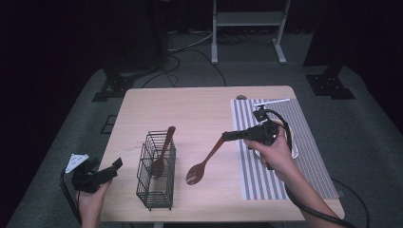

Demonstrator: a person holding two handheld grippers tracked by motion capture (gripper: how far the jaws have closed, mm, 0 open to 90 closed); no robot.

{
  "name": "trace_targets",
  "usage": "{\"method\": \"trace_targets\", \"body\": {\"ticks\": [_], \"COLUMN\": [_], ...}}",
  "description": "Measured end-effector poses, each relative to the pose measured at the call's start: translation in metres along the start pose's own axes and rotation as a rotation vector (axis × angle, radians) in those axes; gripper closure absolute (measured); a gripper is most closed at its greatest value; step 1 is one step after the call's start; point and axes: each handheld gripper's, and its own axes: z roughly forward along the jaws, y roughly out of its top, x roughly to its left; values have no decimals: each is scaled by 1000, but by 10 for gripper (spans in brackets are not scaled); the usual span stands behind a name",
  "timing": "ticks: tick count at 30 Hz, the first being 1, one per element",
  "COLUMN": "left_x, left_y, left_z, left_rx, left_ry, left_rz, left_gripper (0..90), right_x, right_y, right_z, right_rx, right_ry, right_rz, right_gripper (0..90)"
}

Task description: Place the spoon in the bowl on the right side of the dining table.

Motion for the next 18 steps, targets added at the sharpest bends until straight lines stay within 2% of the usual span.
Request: {"method": "trace_targets", "body": {"ticks": [9,18], "left_x": [0,0], "left_y": [0,-1], "left_z": [0,1], "left_rx": [4,8], "left_ry": [-1,0], "left_rz": [3,2], "left_gripper": [24,24], "right_x": [-11,-28], "right_y": [-5,-12], "right_z": [-4,-12], "right_rx": [11,5], "right_ry": [-26,-57], "right_rz": [24,52], "right_gripper": [832,832]}}
